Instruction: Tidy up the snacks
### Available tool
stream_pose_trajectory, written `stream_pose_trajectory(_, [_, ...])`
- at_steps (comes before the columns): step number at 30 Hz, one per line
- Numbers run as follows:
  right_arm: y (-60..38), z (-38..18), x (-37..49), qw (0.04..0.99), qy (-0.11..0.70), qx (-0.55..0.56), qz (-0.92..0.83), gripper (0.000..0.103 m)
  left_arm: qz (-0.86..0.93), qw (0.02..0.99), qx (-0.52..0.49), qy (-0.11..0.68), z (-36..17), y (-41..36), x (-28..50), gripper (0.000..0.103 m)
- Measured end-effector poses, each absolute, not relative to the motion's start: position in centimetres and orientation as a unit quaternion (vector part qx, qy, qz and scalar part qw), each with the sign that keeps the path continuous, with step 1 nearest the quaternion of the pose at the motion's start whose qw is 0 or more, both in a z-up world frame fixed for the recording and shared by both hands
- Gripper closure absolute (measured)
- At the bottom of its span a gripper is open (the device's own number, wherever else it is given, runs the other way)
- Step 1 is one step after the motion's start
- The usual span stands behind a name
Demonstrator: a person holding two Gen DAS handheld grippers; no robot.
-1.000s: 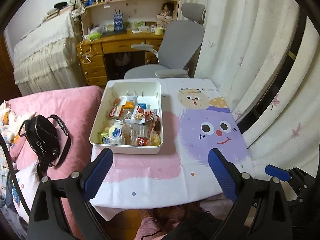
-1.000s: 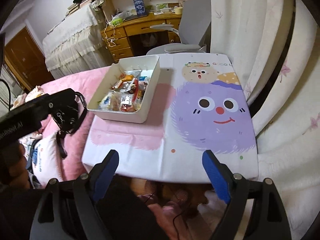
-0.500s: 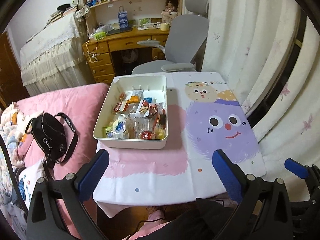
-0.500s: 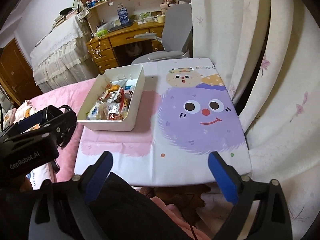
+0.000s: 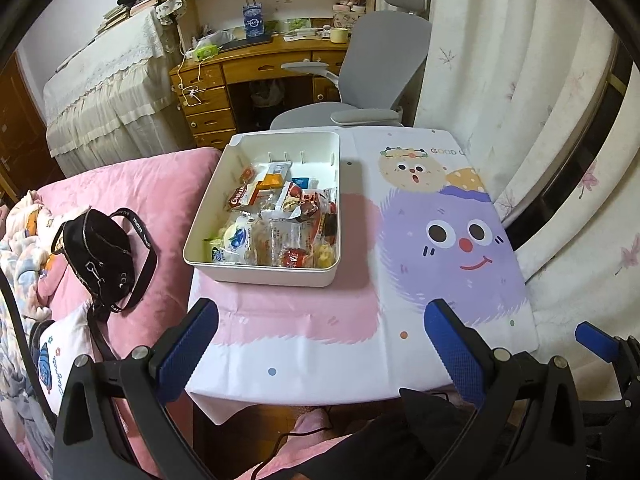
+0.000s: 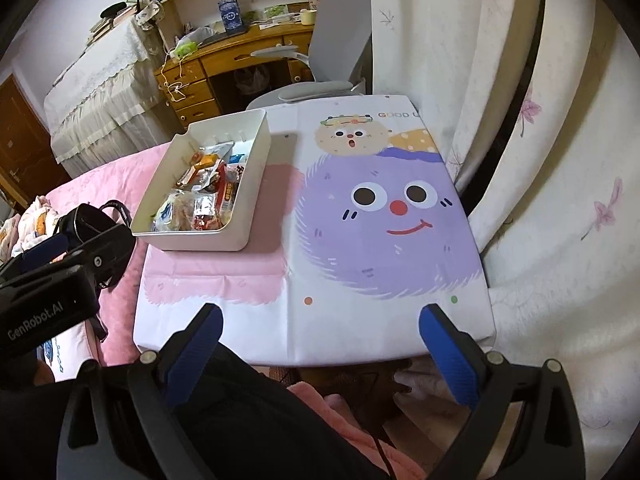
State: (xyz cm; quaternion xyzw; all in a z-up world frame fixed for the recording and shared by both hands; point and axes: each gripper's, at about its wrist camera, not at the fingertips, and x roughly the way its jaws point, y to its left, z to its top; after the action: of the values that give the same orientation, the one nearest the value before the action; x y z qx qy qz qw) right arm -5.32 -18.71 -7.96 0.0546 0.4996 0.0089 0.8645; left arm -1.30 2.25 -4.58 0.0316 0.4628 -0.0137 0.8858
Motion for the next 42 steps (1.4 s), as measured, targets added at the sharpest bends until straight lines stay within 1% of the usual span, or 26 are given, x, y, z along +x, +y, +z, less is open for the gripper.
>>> stream_pose_trajectory(18, [-18.8,-8.0,-3.1,0.864,0.502,0.041,0.016,0.004,0.002,0.879,0.024,0.476,-5.2,2.3,0.4,0.001])
stream_pose_trajectory(42, [-18.7,-8.2,-2.2,0.863,0.504,0.045,0.011,0.004,0.003,0.879,0.030,0.476,-5.1,2.3,1.4,0.001])
